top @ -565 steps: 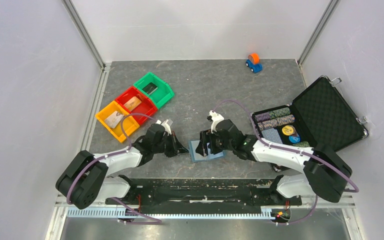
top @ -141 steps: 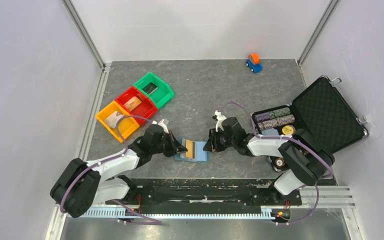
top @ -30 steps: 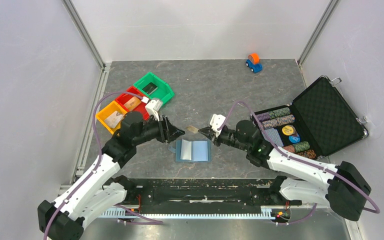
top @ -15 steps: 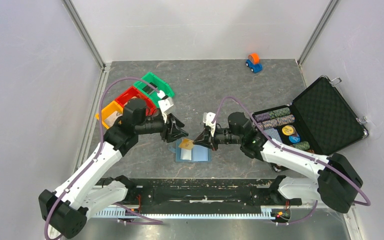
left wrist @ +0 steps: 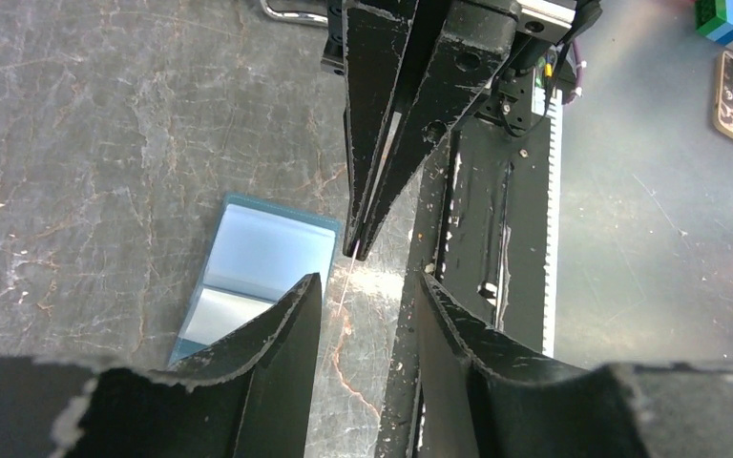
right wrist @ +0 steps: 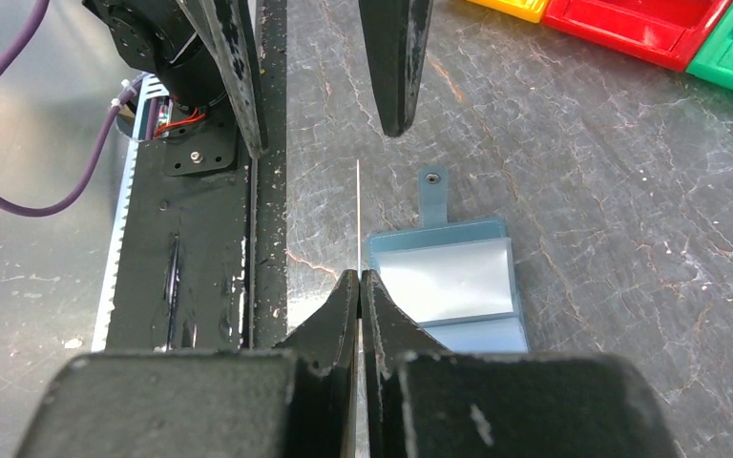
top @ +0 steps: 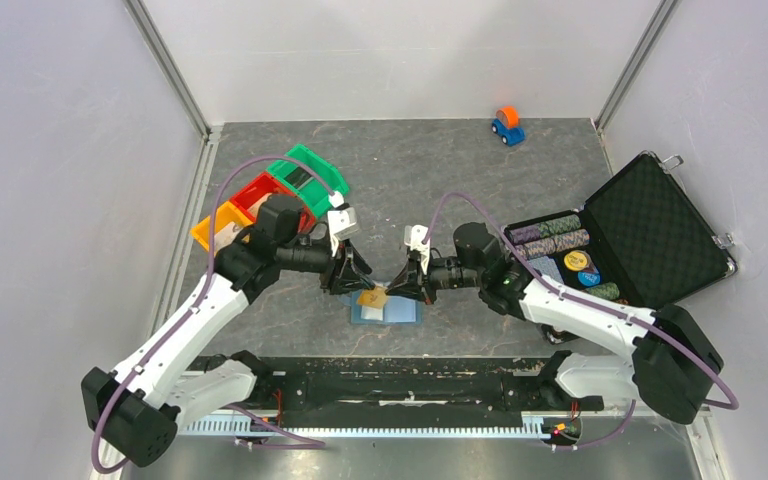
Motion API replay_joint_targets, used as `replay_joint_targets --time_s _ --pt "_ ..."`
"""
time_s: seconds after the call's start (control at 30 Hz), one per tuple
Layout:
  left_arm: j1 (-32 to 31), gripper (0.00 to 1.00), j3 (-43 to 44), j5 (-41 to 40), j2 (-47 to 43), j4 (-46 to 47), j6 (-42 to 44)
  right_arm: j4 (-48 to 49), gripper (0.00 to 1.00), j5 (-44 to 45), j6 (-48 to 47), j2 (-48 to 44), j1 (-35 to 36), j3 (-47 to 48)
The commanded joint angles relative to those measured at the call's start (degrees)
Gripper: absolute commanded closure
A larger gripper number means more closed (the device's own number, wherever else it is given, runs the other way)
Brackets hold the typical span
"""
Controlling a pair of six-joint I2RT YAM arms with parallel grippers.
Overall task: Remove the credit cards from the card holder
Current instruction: Place the credit card in the storage box.
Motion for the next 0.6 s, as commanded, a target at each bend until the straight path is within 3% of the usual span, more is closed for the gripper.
replay_joint_targets --time_s 0.0,0.27,0.57 --pt "-0.7 0.53 3.2 0.5 1.9 -2.5 4.4 0.8 1.00 -2.7 1.5 0.9 -0.4 3.3" --pt "-3.7 0.57 5.1 1.0 4.1 -6.4 7.4 0.4 1.00 -4.0 2.5 2.3 -0.4 4.0" --pt "-5.6 0.60 5.4 -4.7 5.3 -10.0 9.8 0.0 1.00 -4.8 2.5 2.3 -0.4 4.3"
